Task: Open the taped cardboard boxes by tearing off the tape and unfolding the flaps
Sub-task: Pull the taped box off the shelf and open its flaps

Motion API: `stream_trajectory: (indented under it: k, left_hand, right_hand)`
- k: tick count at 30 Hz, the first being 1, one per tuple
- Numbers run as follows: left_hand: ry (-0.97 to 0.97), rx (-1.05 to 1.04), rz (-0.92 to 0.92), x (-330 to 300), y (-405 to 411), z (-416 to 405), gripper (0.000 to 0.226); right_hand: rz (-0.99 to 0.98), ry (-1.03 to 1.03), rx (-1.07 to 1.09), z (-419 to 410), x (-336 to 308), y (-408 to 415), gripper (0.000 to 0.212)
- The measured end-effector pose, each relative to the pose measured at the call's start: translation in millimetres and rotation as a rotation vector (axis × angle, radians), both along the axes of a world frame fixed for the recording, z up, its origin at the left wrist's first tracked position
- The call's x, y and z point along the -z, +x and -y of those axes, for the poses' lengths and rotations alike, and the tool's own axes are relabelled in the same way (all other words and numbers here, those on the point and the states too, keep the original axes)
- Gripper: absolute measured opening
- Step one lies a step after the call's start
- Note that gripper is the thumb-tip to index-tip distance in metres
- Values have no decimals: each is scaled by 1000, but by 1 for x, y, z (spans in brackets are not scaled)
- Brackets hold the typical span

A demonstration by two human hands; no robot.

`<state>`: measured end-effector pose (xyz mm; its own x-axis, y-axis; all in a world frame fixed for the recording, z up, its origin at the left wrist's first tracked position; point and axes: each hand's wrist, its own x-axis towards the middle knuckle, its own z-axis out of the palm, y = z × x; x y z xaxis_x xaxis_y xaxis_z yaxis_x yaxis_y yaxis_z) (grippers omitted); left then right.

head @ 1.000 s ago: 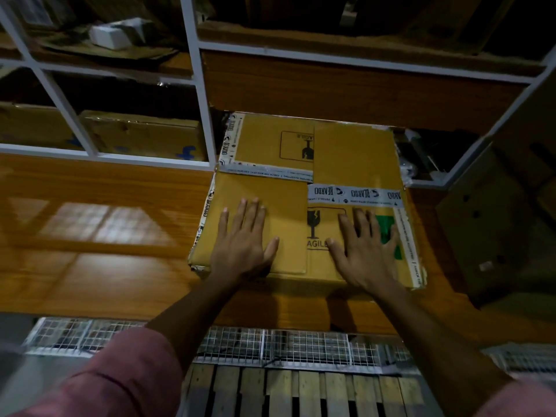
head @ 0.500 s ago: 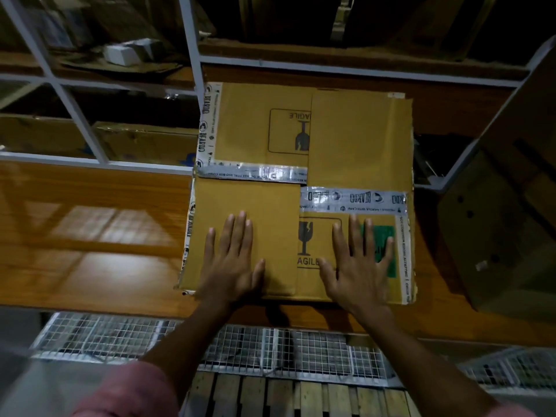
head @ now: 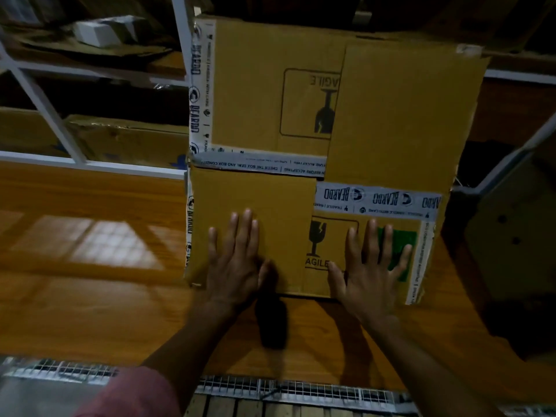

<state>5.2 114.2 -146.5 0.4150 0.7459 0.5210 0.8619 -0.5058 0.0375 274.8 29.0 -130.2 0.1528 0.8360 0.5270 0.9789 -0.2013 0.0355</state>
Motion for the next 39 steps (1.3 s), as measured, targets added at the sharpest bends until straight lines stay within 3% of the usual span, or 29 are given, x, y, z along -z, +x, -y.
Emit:
stream_trajectory:
  k: [4, 11, 18, 26, 39]
  left_hand:
    - [-7, 21, 4, 20, -1, -2, 80]
    - [-51, 46, -27, -1, -5, 4, 83]
    - [-283, 1, -156, -23, -1, 22, 101]
    - [-553, 15, -202, -57, -10, 39, 88]
    - [-304, 54, -94, -182, 11, 8, 83]
  right_hand:
    - [24, 0, -7, 2, 15, -4, 93]
    - [20, -22, -6, 10, -8, -11, 87]
    - [-40, -235, 22, 25, -25, -23, 88]
    - [-134, -277, -84, 15, -97, -47, 70]
    - [-137, -178, -130, -12, -187, -58, 69]
